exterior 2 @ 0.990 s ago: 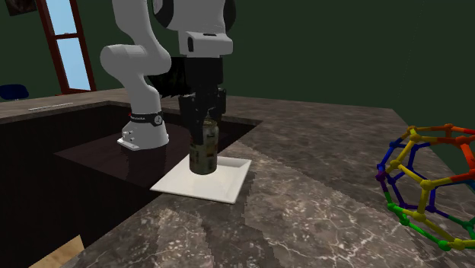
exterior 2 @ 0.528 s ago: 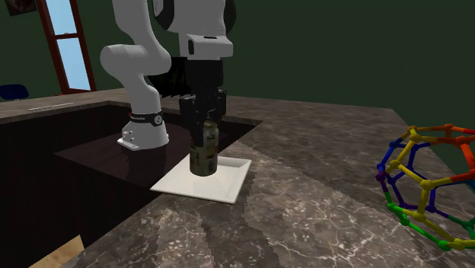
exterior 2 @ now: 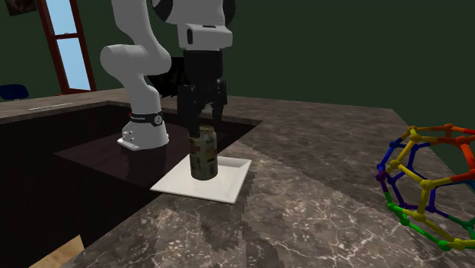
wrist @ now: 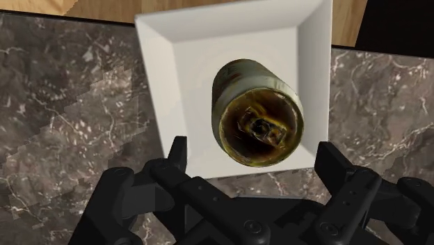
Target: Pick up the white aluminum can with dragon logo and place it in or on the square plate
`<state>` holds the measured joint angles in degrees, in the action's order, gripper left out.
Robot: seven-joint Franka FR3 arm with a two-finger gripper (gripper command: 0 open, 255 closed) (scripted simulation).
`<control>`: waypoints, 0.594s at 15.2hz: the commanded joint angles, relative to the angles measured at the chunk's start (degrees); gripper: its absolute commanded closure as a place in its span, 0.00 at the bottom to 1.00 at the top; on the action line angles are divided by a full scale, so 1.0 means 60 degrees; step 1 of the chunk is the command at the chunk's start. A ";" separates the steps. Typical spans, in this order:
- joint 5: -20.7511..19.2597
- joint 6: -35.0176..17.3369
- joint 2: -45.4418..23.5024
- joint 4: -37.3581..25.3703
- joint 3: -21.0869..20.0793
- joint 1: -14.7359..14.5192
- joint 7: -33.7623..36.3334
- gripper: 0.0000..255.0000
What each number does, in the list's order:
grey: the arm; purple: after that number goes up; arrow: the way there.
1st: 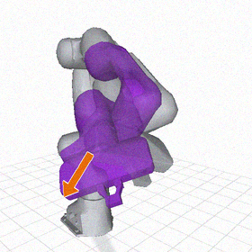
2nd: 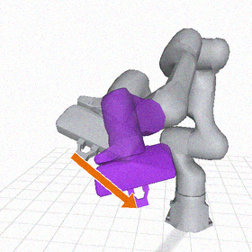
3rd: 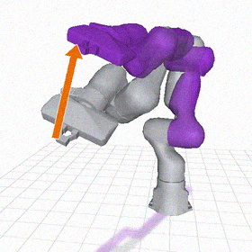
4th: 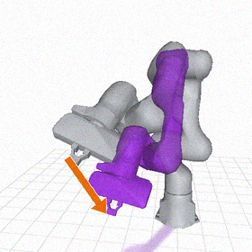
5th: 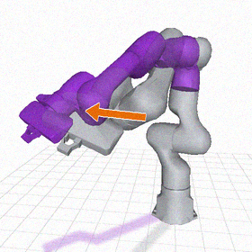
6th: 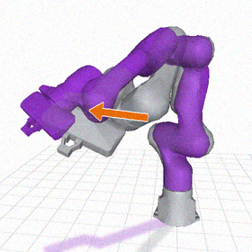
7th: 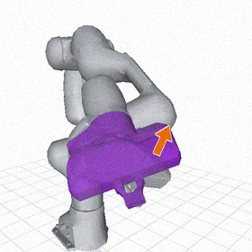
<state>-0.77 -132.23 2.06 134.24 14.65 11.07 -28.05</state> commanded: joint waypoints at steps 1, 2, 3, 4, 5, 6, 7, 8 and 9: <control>-0.0104 0.0596 0.0345 -0.0252 -0.0022 -0.0010 0.0097 0.00; -0.0143 0.0855 0.0487 -0.0374 -0.0031 -0.0009 0.0126 0.00; -0.0143 0.0855 0.0487 -0.0374 -0.0032 -0.0008 0.0126 0.00; -0.0143 0.0855 0.0487 -0.0374 -0.0033 -0.0008 0.0126 0.00; -0.0143 0.0855 0.0487 -0.0373 -0.0033 -0.0007 0.0127 0.00; -0.0143 0.0855 0.0487 -0.0374 -0.0033 -0.0007 0.0126 0.00; -0.0143 0.0855 0.0487 -0.0374 -0.0033 -0.0007 0.0126 0.00; -0.0142 0.0855 0.0487 -0.0374 -0.0033 -0.0007 0.0126 0.00; -0.0142 0.0855 0.0487 -0.0374 -0.0033 -0.0007 0.0126 0.00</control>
<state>-1.62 -127.12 4.97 132.00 14.46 11.03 -27.30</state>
